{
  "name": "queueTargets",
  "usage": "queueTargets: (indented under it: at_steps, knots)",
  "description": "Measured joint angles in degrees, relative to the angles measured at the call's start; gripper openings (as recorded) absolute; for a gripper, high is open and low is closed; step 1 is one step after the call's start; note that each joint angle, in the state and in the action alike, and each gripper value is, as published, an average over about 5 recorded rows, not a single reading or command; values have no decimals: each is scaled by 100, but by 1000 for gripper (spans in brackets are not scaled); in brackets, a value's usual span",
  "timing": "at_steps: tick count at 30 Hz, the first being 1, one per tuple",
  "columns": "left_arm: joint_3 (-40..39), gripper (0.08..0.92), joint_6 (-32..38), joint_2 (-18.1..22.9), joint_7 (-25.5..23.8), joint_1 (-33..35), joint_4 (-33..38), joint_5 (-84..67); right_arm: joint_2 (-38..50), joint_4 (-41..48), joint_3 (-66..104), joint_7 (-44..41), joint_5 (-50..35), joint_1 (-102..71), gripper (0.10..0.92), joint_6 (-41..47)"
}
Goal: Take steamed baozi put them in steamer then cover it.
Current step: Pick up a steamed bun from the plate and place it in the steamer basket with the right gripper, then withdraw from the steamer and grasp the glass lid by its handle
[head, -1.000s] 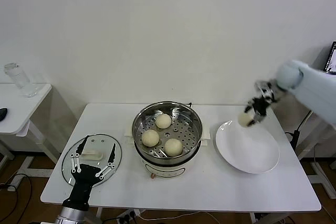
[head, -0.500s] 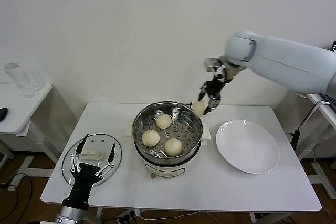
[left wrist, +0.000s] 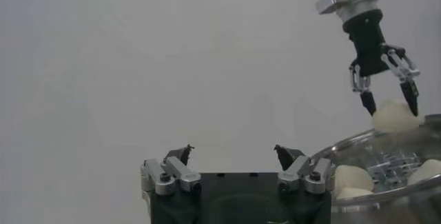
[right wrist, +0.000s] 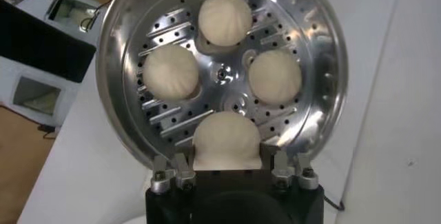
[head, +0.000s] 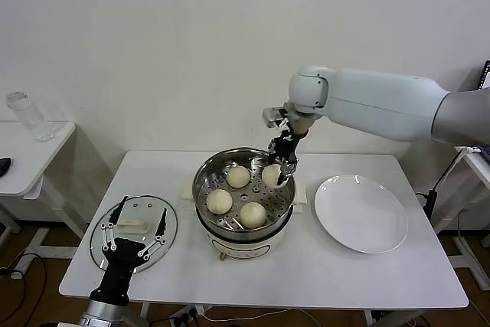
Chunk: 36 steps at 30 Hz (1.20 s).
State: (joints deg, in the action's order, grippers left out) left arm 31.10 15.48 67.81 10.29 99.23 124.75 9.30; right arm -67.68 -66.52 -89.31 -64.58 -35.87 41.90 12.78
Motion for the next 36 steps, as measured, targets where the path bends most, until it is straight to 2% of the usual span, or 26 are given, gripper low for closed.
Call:
queueTargets:
  at_steps: [8, 20, 27, 36]
  knots:
    - [11, 823, 16, 8, 5, 24, 16, -1, -177, 61, -111, 98, 109, -146, 666, 7]
    - [40, 823, 42, 20, 34, 23, 14, -1, -297, 141, -196, 187, 338, -278, 715, -25]
    - [43, 823, 28, 31, 41, 10, 15, -1, -295, 125, -162, 237, 396, -326, 810, -54]
    - [51, 823, 3, 26, 44, 15, 31, -1, -38, -116, 168, 215, 418, -247, 823, -148]
